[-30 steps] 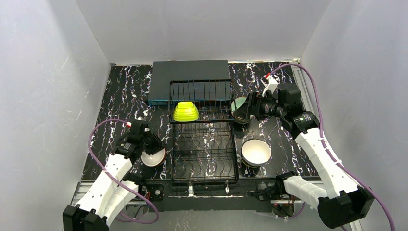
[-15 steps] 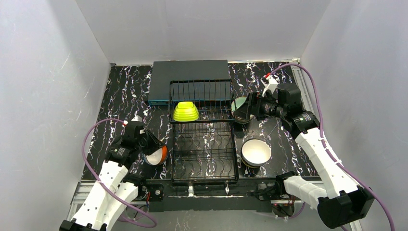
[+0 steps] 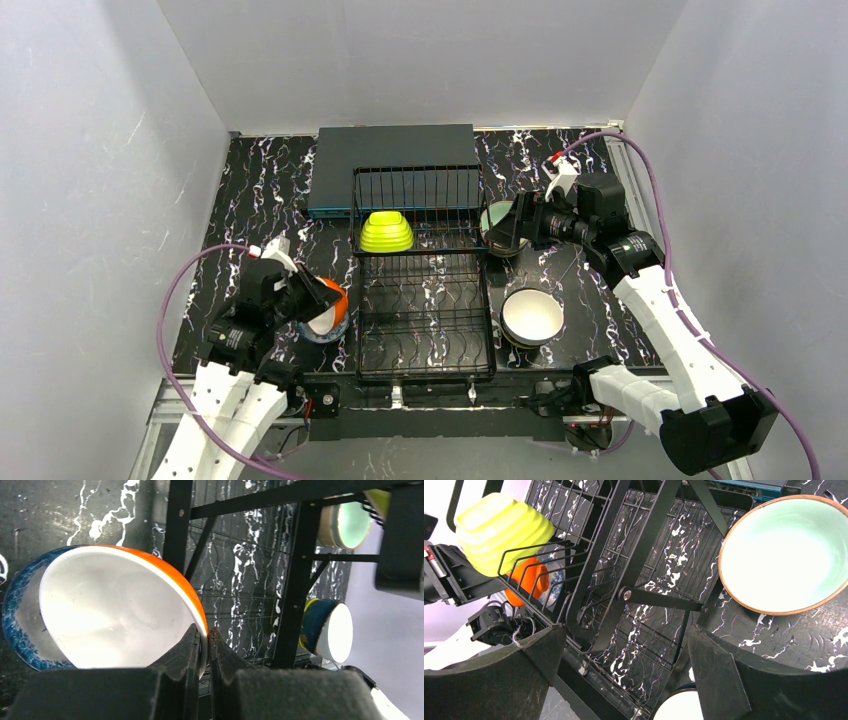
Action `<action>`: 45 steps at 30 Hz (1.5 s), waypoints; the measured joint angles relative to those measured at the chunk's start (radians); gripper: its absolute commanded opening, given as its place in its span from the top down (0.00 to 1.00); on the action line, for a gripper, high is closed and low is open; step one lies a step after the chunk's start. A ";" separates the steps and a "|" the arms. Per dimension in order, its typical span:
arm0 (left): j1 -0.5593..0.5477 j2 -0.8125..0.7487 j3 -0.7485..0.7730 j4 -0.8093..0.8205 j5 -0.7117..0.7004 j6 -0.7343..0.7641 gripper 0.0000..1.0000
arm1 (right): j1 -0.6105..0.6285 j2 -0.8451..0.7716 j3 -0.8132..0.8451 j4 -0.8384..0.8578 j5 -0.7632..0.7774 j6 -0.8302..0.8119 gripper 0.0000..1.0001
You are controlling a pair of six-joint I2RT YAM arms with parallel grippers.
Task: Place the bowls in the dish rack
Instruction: Pick up the bowl from the center of the board.
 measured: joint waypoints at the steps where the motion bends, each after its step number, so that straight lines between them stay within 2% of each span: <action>1: 0.000 -0.011 0.002 0.002 0.009 0.001 1.00 | 0.000 0.000 0.000 0.000 0.000 0.000 0.01; 7: 0.000 -0.053 0.004 0.018 0.067 0.001 1.00 | 0.000 0.000 0.000 0.000 0.000 0.000 0.01; 17: 0.000 -0.060 0.004 0.132 0.245 -0.018 1.00 | 0.000 0.000 0.000 0.002 -0.004 0.000 0.01; 22: 0.000 -0.075 0.005 0.143 0.270 -0.018 1.00 | 0.000 -0.009 0.000 0.005 -0.013 0.000 0.01; 34: 0.000 -0.126 0.147 0.084 0.141 -0.005 1.00 | 0.000 -0.071 0.001 0.097 -0.067 0.008 0.02; 40: 0.000 -0.122 0.272 0.052 0.052 0.004 1.00 | 0.000 -0.073 0.019 0.157 -0.106 0.038 0.01; 45: 0.000 -0.057 0.410 0.055 0.006 0.033 1.00 | 0.000 -0.067 0.025 0.224 -0.154 0.069 0.01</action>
